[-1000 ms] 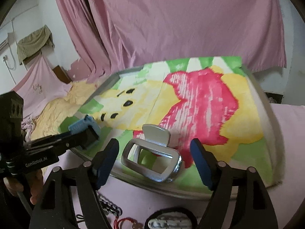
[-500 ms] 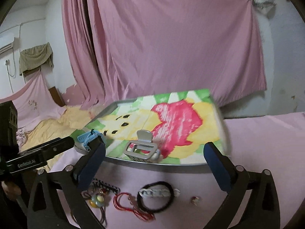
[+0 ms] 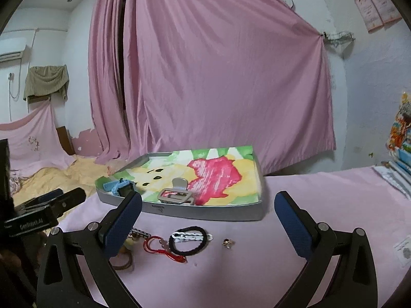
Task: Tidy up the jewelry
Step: 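Open the left gripper over the tray while the right gripper releases the white clip there, then withdraw both grippers from the tray back toward the loose jewelry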
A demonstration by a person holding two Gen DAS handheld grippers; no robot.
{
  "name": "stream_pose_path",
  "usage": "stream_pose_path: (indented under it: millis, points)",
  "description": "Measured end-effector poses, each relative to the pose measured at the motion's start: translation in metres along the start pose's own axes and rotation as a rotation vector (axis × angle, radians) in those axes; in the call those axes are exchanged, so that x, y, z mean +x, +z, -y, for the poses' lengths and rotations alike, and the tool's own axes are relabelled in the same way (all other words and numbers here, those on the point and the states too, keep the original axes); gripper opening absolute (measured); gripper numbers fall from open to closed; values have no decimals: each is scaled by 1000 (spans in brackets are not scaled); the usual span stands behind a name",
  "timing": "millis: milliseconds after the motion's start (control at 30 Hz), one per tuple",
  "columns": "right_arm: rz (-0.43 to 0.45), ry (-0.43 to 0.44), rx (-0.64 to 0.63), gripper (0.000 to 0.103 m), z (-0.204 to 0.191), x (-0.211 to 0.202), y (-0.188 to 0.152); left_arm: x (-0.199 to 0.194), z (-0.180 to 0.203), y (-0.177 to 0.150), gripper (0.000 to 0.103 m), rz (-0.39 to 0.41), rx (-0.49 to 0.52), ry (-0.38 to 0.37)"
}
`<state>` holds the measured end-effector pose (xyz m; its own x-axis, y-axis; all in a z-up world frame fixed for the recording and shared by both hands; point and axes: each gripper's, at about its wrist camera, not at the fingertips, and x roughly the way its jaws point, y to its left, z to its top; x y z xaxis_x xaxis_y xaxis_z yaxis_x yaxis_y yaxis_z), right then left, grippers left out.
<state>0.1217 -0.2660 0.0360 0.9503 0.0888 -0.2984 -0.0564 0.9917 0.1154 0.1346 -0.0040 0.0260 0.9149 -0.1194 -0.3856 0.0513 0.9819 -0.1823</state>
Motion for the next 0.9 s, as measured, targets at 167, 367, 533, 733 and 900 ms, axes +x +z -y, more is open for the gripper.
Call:
stream_pose_path:
  millis: [167, 367, 533, 733, 900]
  points:
    - [-35, 7, -10, 101, 0, -6, -7, -10, 5, -10, 102, -2, 10, 3]
    - [-75, -1, -29, 101, 2, -11, -22, -16, 6, -23, 102, -40, 10, -4]
    - [-117, -2, -33, 101, 4, -7, -29, -14, 7, -31, 102, -86, 3, -22]
    - [-161, -1, -39, 101, 3, 0, -33, -5, 10, -36, 102, -160, 19, -57]
    - [-192, -4, -43, 101, 0, 5, -34, 1, 13, -38, 102, -215, 23, -90]
